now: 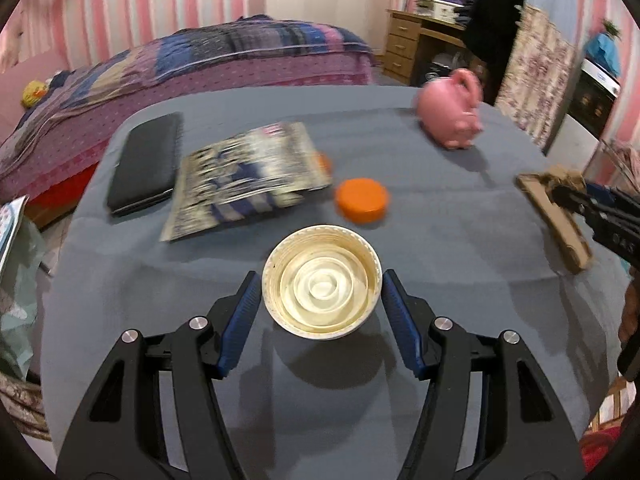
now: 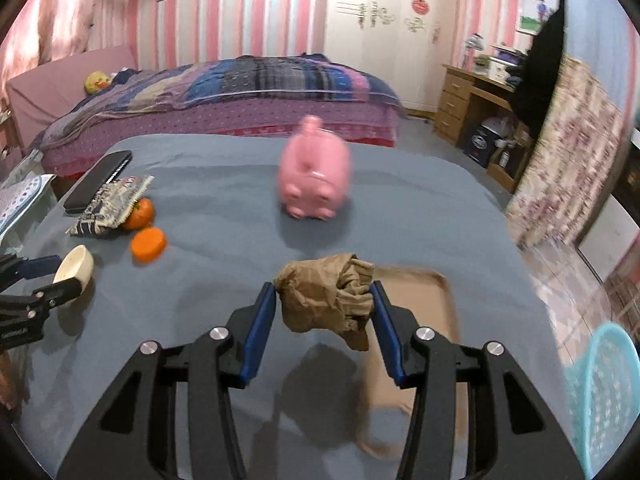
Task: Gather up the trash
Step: 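Carry the lid in the left gripper and paper in the right over the basket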
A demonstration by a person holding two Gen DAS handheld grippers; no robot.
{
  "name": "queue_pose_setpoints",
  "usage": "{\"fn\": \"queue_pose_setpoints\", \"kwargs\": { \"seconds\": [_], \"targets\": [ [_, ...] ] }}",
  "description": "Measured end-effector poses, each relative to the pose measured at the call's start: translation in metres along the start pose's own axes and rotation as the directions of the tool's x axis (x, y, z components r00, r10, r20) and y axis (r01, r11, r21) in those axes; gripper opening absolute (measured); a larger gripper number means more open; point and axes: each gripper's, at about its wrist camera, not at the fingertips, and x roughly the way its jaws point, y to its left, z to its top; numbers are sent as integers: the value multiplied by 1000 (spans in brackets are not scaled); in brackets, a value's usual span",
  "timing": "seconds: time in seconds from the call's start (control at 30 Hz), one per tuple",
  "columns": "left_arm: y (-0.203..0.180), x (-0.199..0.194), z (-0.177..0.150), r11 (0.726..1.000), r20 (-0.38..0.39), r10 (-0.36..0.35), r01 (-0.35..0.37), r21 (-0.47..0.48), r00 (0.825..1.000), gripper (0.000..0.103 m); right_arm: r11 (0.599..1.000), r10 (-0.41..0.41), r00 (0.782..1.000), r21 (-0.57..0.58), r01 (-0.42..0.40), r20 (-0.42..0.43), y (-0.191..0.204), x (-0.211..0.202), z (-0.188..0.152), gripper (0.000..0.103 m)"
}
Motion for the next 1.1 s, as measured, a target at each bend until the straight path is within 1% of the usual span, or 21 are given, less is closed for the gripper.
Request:
{"fn": "queue_pose_setpoints", "kwargs": {
  "seconds": [0.1, 0.13, 0.17, 0.3, 0.43, 0.47, 0.53, 0.63, 0.67, 0.7, 0.77, 0.83, 0.87, 0.93, 1.0, 1.03, 1.07, 1.1],
  "targets": [
    [-30, 0, 4, 999, 18, -36, 35, 38, 999, 60, 999, -26, 1000, 45, 27, -16, -28, -17, -14, 48],
    [-38, 0, 5, 998, 22, -45, 44, 50, 999, 60, 998, -41, 999, 53, 41, -19, -36, -22, -19, 48],
    [-50, -1, 7, 996, 29, -58, 56, 68, 998, 60, 995, -74, 997, 66, 75, -24, -51, -33, -30, 48],
    [-94, -5, 14, 988, 55, -105, 98, 123, 993, 60, 984, -129, 991, 118, 132, -31, -93, -56, -49, 48],
    [-137, -5, 24, 978, 73, -156, 144, 152, 985, 60, 966, -171, 985, 194, 173, -24, -129, -69, -64, 48],
    [-148, -4, 27, 975, 75, -166, 153, 162, 983, 60, 954, -184, 983, 238, 182, -17, -146, -73, -71, 48],
    [-170, -3, 32, 968, 79, -185, 168, 184, 980, 60, 938, -203, 979, 286, 198, -12, -164, -76, -79, 48],
    [-205, -3, 38, 955, 92, -209, 184, 231, 973, 60, 914, -240, 971, 332, 231, -14, -191, -78, -85, 48],
    [-218, -2, 39, 950, 95, -222, 193, 246, 970, 60, 911, -250, 968, 336, 240, -14, -194, -79, -85, 48],
    [-226, -1, 40, 946, 94, -232, 201, 256, 968, 60, 903, -274, 962, 341, 262, -14, -202, -81, -85, 48],
    [-251, 3, 42, 935, 88, -254, 221, 278, 963, 60, 879, -340, 940, 349, 325, -22, -221, -86, -87, 48],
    [-275, 7, 43, 923, 83, -279, 243, 298, 957, 60, 865, -365, 930, 359, 351, -32, -230, -89, -91, 48],
    [-288, 8, 44, 917, 81, -292, 254, 308, 953, 60, 845, -395, 917, 373, 383, -47, -244, -92, -96, 48],
    [-311, 11, 45, 904, 75, -316, 276, 328, 946, 60, 830, -415, 908, 385, 404, -58, -256, -97, -101, 48],
    [-334, 12, 45, 888, 68, -343, 300, 347, 937, 60, 802, -438, 896, 416, 429, -78, -275, -101, -108, 48],
    [-346, 12, 45, 878, 63, -360, 315, 361, 931, 60, 793, -443, 893, 428, 434, -85, -282, -103, -111, 48],
    [-362, 11, 44, 864, 57, -377, 329, 381, 925, 60, 773, -449, 888, 456, 440, -96, -295, -105, -116, 48],
    [-370, 11, 42, 858, 55, -384, 334, 391, 922, 60, 766, -451, 887, 466, 443, -100, -300, -107, -118, 48]
  ]
}}
